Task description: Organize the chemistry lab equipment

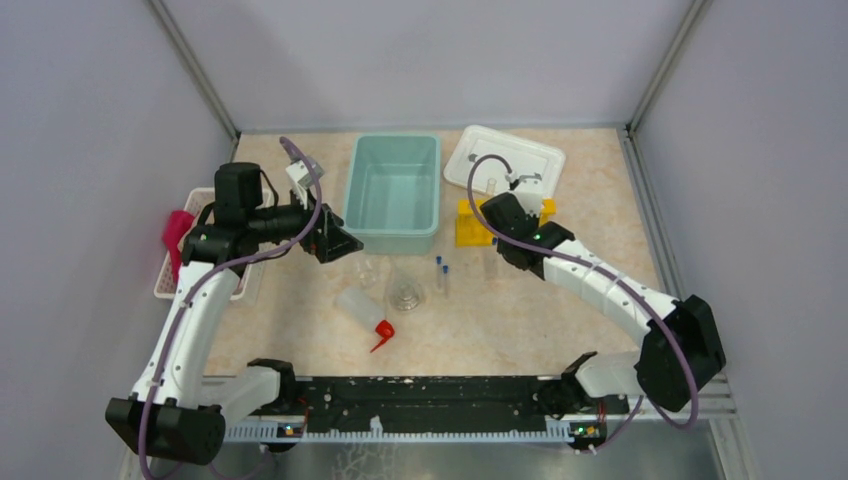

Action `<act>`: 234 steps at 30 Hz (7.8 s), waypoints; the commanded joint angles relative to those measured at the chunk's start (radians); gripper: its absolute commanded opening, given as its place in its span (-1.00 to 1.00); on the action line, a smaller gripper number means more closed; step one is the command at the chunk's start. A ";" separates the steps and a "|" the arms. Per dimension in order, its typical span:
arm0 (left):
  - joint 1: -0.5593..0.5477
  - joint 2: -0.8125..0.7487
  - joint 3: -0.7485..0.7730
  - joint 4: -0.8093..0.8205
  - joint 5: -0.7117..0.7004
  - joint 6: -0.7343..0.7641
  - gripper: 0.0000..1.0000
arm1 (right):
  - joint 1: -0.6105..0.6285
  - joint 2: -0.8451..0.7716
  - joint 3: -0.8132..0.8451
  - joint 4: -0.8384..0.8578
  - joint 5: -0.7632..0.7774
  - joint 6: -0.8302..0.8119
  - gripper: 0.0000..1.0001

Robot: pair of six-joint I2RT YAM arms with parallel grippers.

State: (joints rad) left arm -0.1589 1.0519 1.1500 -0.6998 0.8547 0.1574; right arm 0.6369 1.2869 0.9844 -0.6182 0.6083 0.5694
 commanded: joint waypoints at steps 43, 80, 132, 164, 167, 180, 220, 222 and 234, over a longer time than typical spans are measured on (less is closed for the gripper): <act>0.002 -0.001 0.027 0.016 -0.016 0.006 0.98 | -0.088 0.184 -0.068 0.319 0.001 0.008 -1.00; 0.002 -0.006 0.051 0.020 -0.016 0.004 0.98 | -0.039 0.049 -0.058 0.262 -0.053 0.020 0.04; 0.002 -0.023 0.089 -0.001 -0.025 -0.042 0.98 | 0.173 0.449 0.090 0.217 -0.244 0.179 -0.82; -0.023 -0.020 -0.029 0.220 0.198 -0.230 0.97 | 0.474 0.132 0.503 0.462 -0.174 0.104 -1.00; -0.027 -0.022 -0.048 0.241 0.199 -0.249 0.91 | 0.482 0.158 0.520 0.483 -0.197 0.122 -1.00; -0.030 -0.012 -0.078 0.246 0.221 -0.224 0.18 | 0.517 0.162 0.472 0.578 -0.212 0.131 -1.00; -0.031 -0.058 -0.036 0.030 0.150 0.168 -0.92 | 0.365 0.383 0.927 0.007 -0.670 0.049 -0.37; -0.031 -0.059 -0.038 0.028 0.145 0.171 -0.93 | 0.363 0.383 0.928 0.005 -0.672 0.047 -0.49; -0.031 -0.056 -0.033 0.045 0.045 0.099 0.98 | 0.301 0.236 0.797 -0.107 -0.477 -0.004 -1.00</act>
State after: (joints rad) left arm -0.1883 1.0058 1.0843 -0.6743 0.9470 0.2829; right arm 0.9779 1.6608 1.8439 -0.6739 -0.0151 0.6102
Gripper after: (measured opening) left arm 0.977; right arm 0.084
